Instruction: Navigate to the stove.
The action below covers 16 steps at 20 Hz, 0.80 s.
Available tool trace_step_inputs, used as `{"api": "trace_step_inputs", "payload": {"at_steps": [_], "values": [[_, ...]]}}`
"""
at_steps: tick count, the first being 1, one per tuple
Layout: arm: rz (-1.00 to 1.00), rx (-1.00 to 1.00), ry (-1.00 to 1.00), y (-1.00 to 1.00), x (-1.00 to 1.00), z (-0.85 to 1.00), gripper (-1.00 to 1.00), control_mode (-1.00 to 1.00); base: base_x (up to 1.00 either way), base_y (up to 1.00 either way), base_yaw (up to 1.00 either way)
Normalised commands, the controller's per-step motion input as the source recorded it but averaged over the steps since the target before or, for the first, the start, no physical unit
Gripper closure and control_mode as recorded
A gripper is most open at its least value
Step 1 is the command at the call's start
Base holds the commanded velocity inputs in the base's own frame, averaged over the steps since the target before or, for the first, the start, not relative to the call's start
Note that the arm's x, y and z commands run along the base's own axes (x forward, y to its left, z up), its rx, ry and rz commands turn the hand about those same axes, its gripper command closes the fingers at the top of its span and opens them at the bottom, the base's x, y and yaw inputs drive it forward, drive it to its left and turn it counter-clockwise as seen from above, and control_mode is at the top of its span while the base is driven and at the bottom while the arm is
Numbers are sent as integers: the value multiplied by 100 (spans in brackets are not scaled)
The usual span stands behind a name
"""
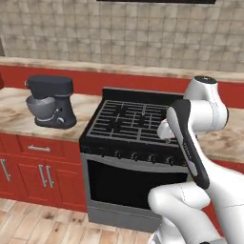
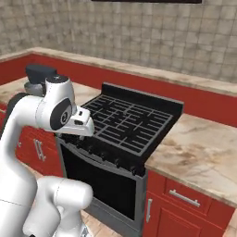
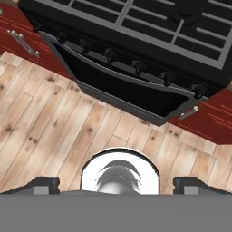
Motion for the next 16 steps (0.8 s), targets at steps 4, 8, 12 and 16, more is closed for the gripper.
{"api": "trace_step_inputs", "payload": {"at_steps": [4, 8, 12, 16], "values": [[0, 0, 0, 0, 0, 0, -100, 100, 42, 66, -49], [0, 0, 0, 0, 0, 0, -100, 100, 36, 55, -48], [0, 0, 0, 0, 0, 0, -100, 100, 33, 46, -44], [0, 0, 0, 0, 0, 0, -100, 100, 39, 39, -32]]}}
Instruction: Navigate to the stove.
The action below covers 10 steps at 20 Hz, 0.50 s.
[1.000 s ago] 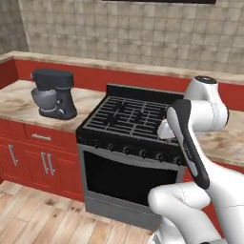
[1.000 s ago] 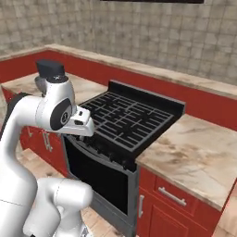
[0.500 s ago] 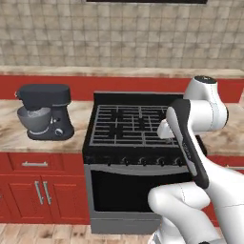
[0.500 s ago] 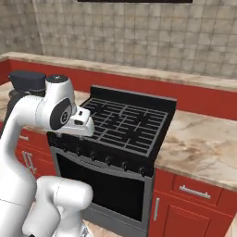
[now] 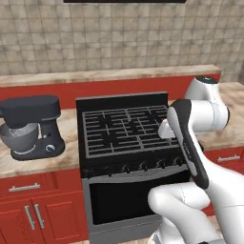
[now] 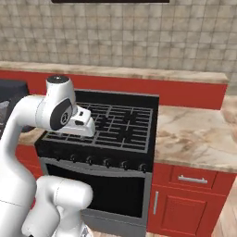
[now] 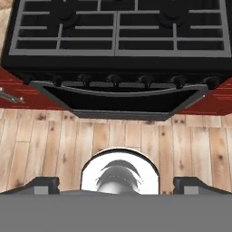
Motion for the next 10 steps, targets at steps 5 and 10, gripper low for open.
{"api": "trace_step_inputs", "payload": {"at_steps": [5, 10], "values": [[0, 0, 0, 0, 0, 0, -100, 100, 63, 38, -15], [0, 0, 0, 0, 0, 0, -100, 100, 67, 21, -7]]}}
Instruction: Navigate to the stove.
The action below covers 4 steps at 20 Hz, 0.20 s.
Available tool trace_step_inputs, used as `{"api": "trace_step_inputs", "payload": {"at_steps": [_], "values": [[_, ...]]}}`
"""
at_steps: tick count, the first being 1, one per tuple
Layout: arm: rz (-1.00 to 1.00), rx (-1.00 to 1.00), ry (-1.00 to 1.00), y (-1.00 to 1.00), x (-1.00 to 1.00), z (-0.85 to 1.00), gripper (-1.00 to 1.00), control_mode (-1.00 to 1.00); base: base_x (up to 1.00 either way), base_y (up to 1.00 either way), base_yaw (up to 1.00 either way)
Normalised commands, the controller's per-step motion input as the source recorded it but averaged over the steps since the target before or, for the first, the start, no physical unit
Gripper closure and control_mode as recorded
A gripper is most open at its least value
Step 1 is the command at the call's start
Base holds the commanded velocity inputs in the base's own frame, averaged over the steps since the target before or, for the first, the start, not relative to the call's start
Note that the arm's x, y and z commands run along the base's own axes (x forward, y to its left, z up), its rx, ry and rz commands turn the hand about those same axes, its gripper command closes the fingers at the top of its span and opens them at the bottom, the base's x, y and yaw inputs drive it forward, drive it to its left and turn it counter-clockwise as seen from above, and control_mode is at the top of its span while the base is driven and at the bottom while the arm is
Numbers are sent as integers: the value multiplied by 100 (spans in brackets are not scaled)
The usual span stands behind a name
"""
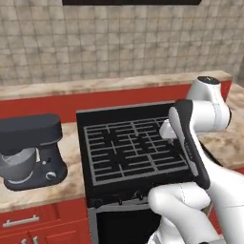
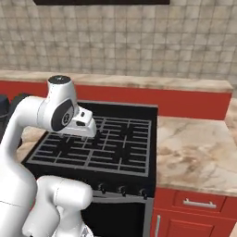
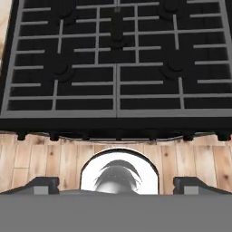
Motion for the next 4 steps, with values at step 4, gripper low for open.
{"api": "trace_step_inputs", "payload": {"at_steps": [4], "values": [[0, 0, 0, 0, 0, 0, -100, 100, 46, 3, 0]]}}
